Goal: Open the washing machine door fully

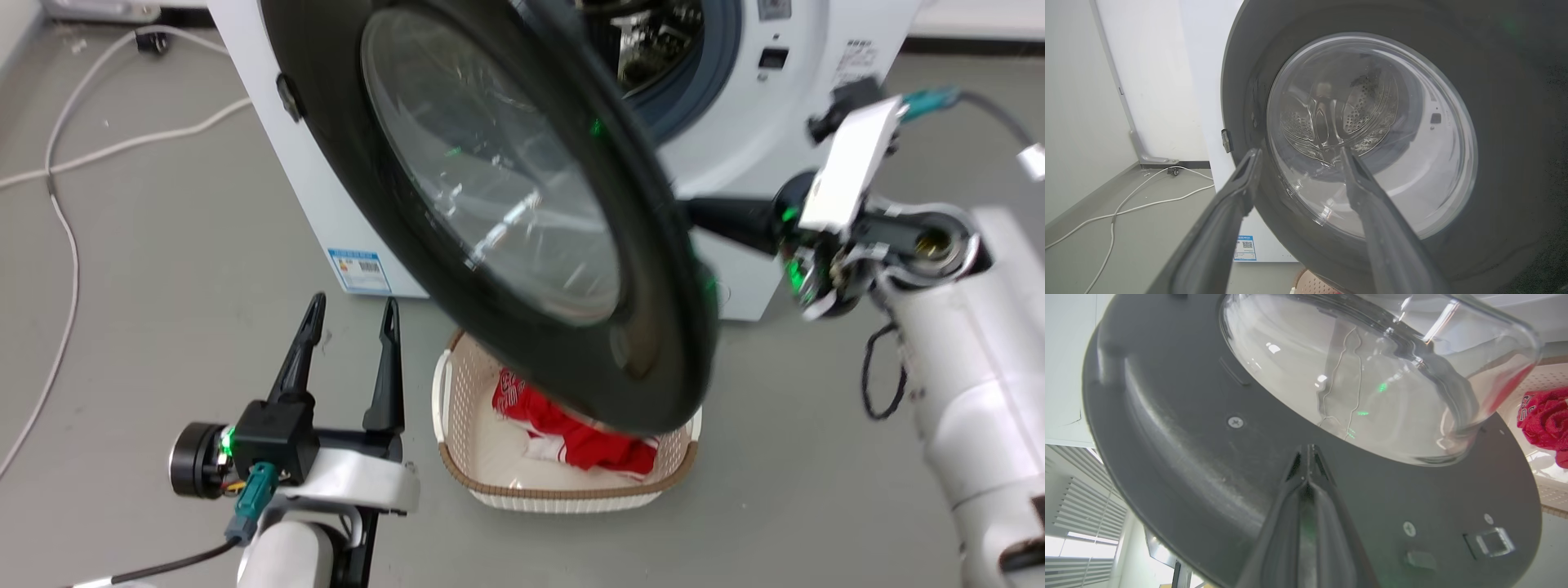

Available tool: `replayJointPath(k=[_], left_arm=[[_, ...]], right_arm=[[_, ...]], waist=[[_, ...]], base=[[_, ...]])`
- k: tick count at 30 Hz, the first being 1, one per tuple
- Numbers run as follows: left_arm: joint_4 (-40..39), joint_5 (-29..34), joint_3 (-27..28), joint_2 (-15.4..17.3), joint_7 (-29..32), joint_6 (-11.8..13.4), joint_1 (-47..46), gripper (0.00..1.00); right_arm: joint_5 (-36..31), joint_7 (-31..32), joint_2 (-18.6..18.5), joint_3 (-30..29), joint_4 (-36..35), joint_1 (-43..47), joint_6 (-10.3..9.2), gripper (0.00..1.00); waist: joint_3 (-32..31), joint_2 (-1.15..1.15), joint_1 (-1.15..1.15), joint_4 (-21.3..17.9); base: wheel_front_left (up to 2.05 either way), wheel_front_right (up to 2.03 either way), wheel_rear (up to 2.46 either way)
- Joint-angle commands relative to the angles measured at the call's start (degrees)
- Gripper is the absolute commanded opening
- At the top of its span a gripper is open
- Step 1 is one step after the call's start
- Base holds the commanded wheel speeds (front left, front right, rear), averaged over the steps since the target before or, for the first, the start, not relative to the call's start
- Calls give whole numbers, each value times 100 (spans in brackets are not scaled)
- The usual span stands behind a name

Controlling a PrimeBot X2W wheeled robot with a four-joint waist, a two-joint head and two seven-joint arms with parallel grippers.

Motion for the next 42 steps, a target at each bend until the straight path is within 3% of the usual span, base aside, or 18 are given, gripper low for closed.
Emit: replayJointPath(k=[1,12,20,29,33,42], left_arm=[[18,-25,23,-4,-16,-26,78,100],[143,-2,51,-4,-16,-123,408,100],[196,-105,28,-4,-15,-126,463,100],[173,-198,7,-3,-15,-73,454,100],[135,-207,7,-4,-15,-57,458,100],[46,-282,133,-4,-15,-26,522,100]], right_arm=[[24,60,79,37,-80,165,0,0],[398,134,559,284,-842,1239,-1,0],[878,-27,640,824,-1381,1636,0,0],[1379,-679,626,1617,-1821,1743,0,0],[1290,-1282,615,1595,-1914,1822,-1,0],[418,-3769,441,895,-1969,2378,-1,0]], waist=[[-162,0,0,-10],[-545,0,0,29],[-607,0,0,87],[-556,0,0,93],[-531,0,0,79],[-483,0,0,-80]], base=[[0,0,0],[0,0,0],[0,0,0],[0,0,0],[0,0,0],[0,0,0]])
